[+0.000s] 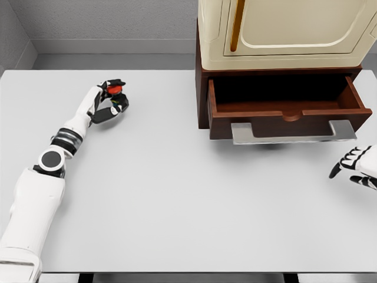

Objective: Put the switch into the drawer with left arm, and close the drawer with right arm

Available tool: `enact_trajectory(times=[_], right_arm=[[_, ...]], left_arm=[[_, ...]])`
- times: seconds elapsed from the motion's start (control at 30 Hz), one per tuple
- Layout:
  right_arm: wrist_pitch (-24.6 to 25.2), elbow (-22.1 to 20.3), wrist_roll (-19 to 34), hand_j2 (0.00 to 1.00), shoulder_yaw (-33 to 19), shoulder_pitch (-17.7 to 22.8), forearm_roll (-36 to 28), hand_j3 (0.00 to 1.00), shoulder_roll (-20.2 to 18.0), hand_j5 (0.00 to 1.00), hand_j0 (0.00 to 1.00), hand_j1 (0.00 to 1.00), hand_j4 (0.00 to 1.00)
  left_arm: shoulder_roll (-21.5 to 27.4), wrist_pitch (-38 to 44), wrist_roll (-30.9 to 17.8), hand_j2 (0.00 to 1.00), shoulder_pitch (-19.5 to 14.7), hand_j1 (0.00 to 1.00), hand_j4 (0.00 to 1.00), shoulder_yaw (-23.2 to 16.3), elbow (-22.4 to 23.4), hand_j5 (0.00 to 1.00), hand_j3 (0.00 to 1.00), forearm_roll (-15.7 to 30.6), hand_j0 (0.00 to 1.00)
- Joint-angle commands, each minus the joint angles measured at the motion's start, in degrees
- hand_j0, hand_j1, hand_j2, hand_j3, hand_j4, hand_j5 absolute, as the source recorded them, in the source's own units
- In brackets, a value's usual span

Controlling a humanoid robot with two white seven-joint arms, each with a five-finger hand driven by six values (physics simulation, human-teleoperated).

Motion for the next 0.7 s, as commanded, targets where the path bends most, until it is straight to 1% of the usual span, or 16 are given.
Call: enact_trajectory(times=[0.0, 0.03, 0.1, 0.43, 0.47, 0.53, 0.6, 0.67], right_arm=[[0.06, 0.77, 0.01, 0.58, 0.00, 0.00, -0.25, 0.58, -0.16, 0.58, 0.58, 0.58, 0.58], [0.06, 0.86, 0.01, 0.58, 0.09, 0.00, -0.26, 0.58, -0.07, 0.58, 0.58, 0.58, 0.58], [0.06, 0.86, 0.01, 0.58, 0.09, 0.00, -0.25, 0.58, 0.01, 0.58, 0.58, 0.58, 0.58], [0.06, 0.60, 0.01, 0.58, 0.18, 0.00, -0.34, 0.58, 0.19, 0.58, 0.58, 0.58, 0.58], [0.06, 0.60, 0.10, 0.58, 0.09, 0.00, -0.34, 0.58, 0.19, 0.58, 0.58, 0.58, 0.58], [0.06, 0.51, 0.10, 0.58, 0.18, 0.00, -0.34, 0.58, 0.19, 0.58, 0.58, 0.58, 0.58], [0.06, 0.42, 0.10, 0.58, 0.09, 0.00, -0.34, 0.58, 0.19, 0.58, 0.58, 0.58, 0.58], [0.06, 0.42, 0.10, 0.58, 0.18, 0.00, -0.34, 0.58, 0.19, 0.58, 0.58, 0.58, 0.58]], left_arm=[[0.01, -0.02, -0.02, 0.90, 0.00, 0.90, 0.90, 0.03, -0.16, 0.90, 0.90, 0.13, 0.90], [0.01, -0.02, -0.02, 0.94, 0.00, 0.94, 0.94, 0.03, -0.16, 0.94, 0.94, 0.13, 0.94], [0.01, -0.10, -0.02, 0.99, 0.00, 0.99, 0.99, 0.03, -0.16, 0.99, 0.99, 0.13, 0.99], [-0.69, 0.60, -0.02, 0.99, -0.18, 0.99, 0.99, 0.20, -0.08, 0.99, 0.99, 0.75, 0.99], [-0.78, 0.69, -0.02, 0.99, -0.18, 0.99, 0.99, 0.55, -0.08, 0.99, 0.99, 0.83, 0.99], [-1.48, 0.77, 0.07, 0.99, -0.70, 0.99, 0.99, 2.48, 0.01, 0.99, 0.99, 0.92, 0.99], [-1.48, 1.04, 0.06, 0.99, -0.97, 0.99, 0.99, 2.75, 0.10, 0.99, 0.99, 4.17, 0.99], [-1.48, 2.88, -0.02, 0.98, -0.97, 0.98, 0.98, 2.84, 0.10, 0.98, 0.98, 4.52, 0.98]])
